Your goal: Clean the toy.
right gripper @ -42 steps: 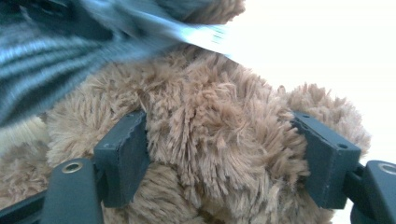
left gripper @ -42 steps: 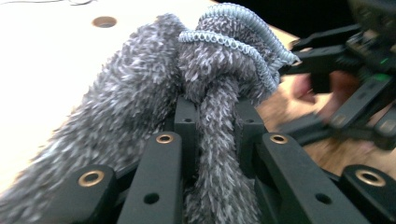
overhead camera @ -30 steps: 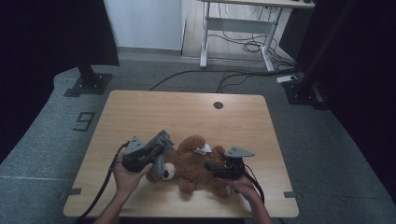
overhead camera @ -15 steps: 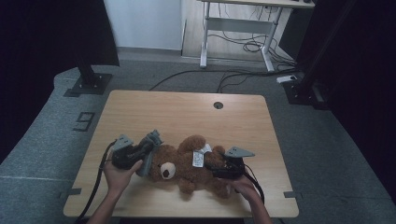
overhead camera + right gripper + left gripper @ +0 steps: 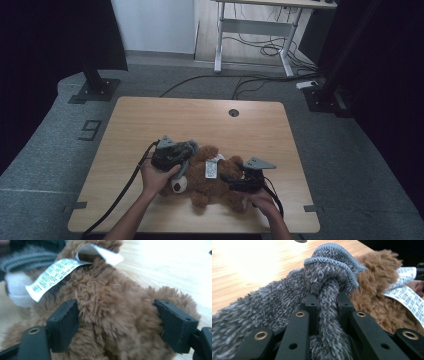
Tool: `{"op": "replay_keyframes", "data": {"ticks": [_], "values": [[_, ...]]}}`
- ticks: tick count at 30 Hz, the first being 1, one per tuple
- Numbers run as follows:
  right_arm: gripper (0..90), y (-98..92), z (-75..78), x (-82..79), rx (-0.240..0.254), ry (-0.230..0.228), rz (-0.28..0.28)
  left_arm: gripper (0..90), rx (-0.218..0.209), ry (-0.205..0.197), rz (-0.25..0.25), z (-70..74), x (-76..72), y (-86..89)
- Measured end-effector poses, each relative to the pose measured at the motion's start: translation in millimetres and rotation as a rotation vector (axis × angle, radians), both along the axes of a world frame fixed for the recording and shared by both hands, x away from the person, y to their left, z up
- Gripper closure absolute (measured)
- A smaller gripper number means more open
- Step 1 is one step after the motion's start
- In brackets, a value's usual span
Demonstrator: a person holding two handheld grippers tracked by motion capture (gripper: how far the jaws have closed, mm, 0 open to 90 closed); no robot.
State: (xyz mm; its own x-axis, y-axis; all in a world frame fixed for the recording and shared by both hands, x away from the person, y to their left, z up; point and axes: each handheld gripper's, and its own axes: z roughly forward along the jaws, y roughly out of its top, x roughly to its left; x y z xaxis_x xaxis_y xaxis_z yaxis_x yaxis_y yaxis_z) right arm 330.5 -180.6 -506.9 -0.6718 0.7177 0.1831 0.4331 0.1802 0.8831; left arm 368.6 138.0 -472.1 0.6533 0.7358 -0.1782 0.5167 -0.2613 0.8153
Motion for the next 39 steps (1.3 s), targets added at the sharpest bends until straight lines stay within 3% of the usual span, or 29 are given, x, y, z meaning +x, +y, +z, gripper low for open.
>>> {"op": "replay_keyframes", "data": {"ticks": [4,10,13,15,17,20,24,27,29,30,32,34,36,39], "values": [[26.4,-14.3,12.3,-16.9,0.085,0.0,0.002,76.3,-0.027,-0.021,-0.007,-5.6,-13.6,7.4],[26.6,-11.9,7.9,-43.8,0.021,0.027,0.061,76.3,-0.027,-0.05,-0.017,-6.9,-27.8,9.1],[30.3,-16.8,8.2,-54.3,0.031,0.03,0.102,76.4,-0.033,-0.059,-0.024,-8.6,-34.9,9.8],[30.5,-17.1,12.8,-59.0,0.018,0.006,0.107,76.4,-0.031,-0.068,-0.029,-9.6,-40.2,10.3],[30.1,-16.2,23.1,-59.1,-0.004,-0.042,0.069,76.5,-0.033,-0.076,-0.032,-10.6,-45.2,10.7],[26.7,-12.8,42.4,-49.1,-0.02,-0.085,0.051,76.5,-0.037,-0.083,-0.03,-11.8,-49.4,11.1],[21.6,-0.3,61.3,-17.9,-0.035,-0.094,0.07,76.6,-0.044,-0.088,-0.032,-13.1,-53.7,11.5],[21.1,4.4,71.6,9.4,-0.007,-0.079,0.066,76.6,-0.046,-0.094,-0.033,-13.9,-56.3,11.2],[21.4,7.5,74.3,21.5,0.013,-0.049,0.095,76.6,-0.05,-0.094,-0.035,-14.0,-57.4,11.7],[21.3,10.6,72.8,24.9,0.011,-0.024,0.12,76.6,-0.054,-0.093,-0.035,-14.0,-57.6,12.2],[19.1,18.3,63.9,25.1,-0.038,0.03,0.177,76.6,-0.058,-0.091,-0.038,-14.2,-58.3,13.6],[16.8,23.2,49.6,18.7,-0.099,0.075,0.217,76.5,-0.063,-0.092,-0.039,-14.6,-59.2,14.4],[15.4,22.0,35.3,9.9,-0.111,0.118,0.252,76.5,-0.065,-0.096,-0.039,-15.1,-60.1,13.9],[14.4,21.6,20.0,-4.0,-0.149,0.129,0.29,76.5,-0.064,-0.103,-0.04,-15.1,-62.1,12.4]]}}
